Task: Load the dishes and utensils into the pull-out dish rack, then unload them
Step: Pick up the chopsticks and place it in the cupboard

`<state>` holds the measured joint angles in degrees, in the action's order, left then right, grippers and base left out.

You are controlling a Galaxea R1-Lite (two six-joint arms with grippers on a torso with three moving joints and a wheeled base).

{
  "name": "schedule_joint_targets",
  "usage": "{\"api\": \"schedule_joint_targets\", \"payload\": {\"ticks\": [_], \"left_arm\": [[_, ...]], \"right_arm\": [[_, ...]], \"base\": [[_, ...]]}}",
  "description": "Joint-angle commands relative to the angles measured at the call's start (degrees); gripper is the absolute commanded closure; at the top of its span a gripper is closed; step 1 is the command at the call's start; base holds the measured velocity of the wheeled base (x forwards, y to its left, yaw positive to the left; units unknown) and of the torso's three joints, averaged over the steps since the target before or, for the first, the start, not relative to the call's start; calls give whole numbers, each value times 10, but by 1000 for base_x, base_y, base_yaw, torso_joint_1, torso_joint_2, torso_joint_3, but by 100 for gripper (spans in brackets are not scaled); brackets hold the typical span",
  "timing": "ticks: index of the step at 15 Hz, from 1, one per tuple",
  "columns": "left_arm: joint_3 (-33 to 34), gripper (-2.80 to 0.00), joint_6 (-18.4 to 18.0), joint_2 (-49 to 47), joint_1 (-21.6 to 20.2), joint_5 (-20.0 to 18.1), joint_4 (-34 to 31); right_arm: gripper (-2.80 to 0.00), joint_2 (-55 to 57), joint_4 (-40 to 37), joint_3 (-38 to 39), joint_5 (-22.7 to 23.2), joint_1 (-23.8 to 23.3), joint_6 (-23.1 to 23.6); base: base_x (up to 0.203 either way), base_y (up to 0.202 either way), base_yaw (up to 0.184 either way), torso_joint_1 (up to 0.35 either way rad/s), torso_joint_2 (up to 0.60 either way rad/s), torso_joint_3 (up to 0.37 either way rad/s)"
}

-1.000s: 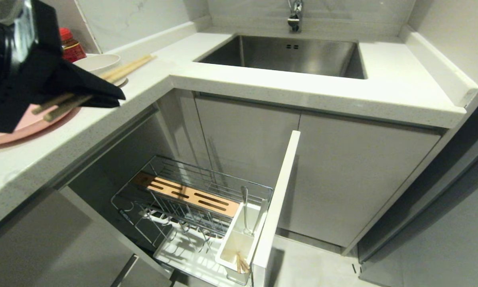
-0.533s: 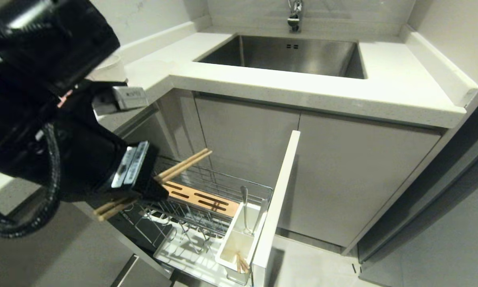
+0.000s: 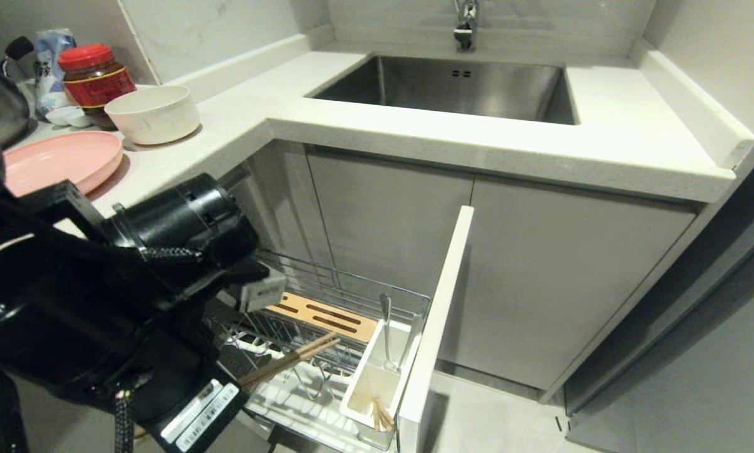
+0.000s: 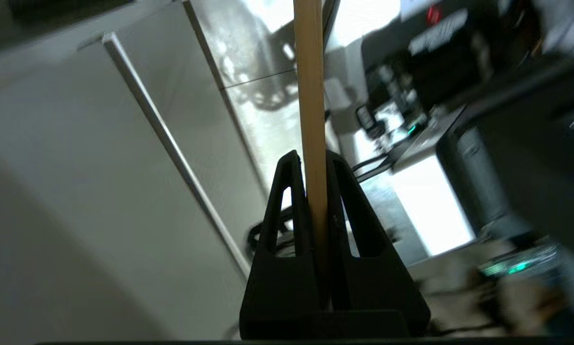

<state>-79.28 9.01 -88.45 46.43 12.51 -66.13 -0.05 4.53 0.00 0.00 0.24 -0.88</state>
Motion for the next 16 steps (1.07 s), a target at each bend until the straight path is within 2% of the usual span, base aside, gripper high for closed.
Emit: {"api": "schedule_joint_targets", "payload": {"ticks": [1, 6, 10, 16], "left_arm": [[26, 0, -21, -11, 13, -6, 4], [39, 0, -22, -49, 37, -7, 19], [43, 0, -22, -82, 39, -7, 24], [45, 0, -22, -146, 32, -7, 84]], "right_arm": [[0, 0, 0, 15, 0, 0, 0], [0, 0, 0, 15, 0, 0, 0], [0, 0, 0, 15, 0, 0, 0], [0, 0, 0, 15, 0, 0, 0]], "base": [[0, 0, 0, 0, 0, 0], [0, 0, 0, 0, 0, 0], [0, 0, 0, 0, 0, 0], [0, 0, 0, 0, 0, 0]]}}
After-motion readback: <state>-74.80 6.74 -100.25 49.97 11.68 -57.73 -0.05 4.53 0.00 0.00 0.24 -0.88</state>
